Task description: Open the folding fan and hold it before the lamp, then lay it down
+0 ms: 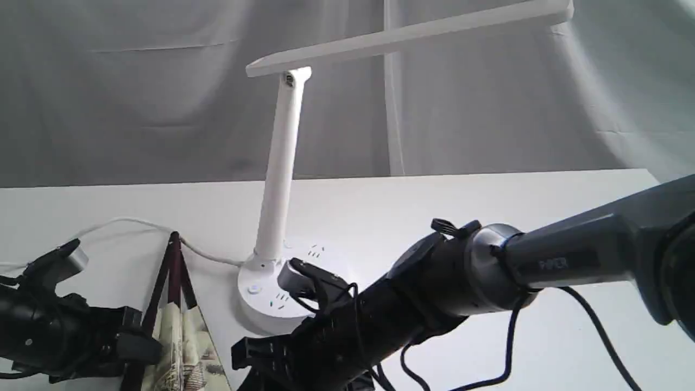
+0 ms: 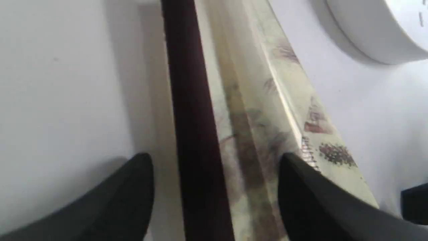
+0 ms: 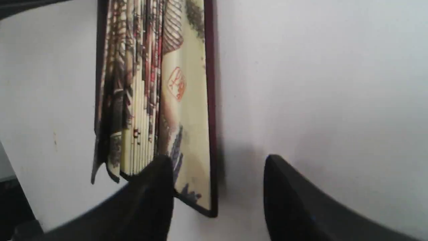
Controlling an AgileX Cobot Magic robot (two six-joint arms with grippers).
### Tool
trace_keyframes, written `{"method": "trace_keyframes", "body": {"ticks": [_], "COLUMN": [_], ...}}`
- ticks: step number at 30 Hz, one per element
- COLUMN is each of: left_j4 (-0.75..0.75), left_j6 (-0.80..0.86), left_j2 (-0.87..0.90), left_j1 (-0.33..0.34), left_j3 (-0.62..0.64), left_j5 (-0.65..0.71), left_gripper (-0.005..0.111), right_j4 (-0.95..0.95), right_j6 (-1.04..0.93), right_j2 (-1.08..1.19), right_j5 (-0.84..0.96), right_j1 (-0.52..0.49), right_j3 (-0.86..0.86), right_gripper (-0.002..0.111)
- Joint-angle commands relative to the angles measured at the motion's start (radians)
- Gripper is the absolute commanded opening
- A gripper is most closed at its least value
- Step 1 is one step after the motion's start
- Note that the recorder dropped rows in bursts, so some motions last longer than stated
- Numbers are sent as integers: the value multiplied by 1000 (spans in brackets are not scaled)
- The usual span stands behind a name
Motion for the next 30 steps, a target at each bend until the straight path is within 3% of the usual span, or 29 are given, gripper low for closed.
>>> {"method": "trace_keyframes", "body": {"ticks": [1, 4, 15, 30], "left_j4": [-28, -65, -116, -162], "left_j6": [43, 63, 107, 129], "left_j2": [0, 1, 35, 35], "left_j1": [4, 4, 4, 4], "left_j3": [-1, -1, -1, -1], "left_j5": [-36, -68, 54, 107], "left_gripper": [57, 57, 54, 54], "right_j4": [-29, -29, -5, 75], "right_j6": [-10, -10, -2, 18], "right_j2": [-3, -3, -3, 43], "right_j5": [6, 4, -61, -49], "right_j1": [2, 2, 2, 45], "right_j3": [-6, -6, -6, -6], "right_gripper": [44, 44, 44, 44]}}
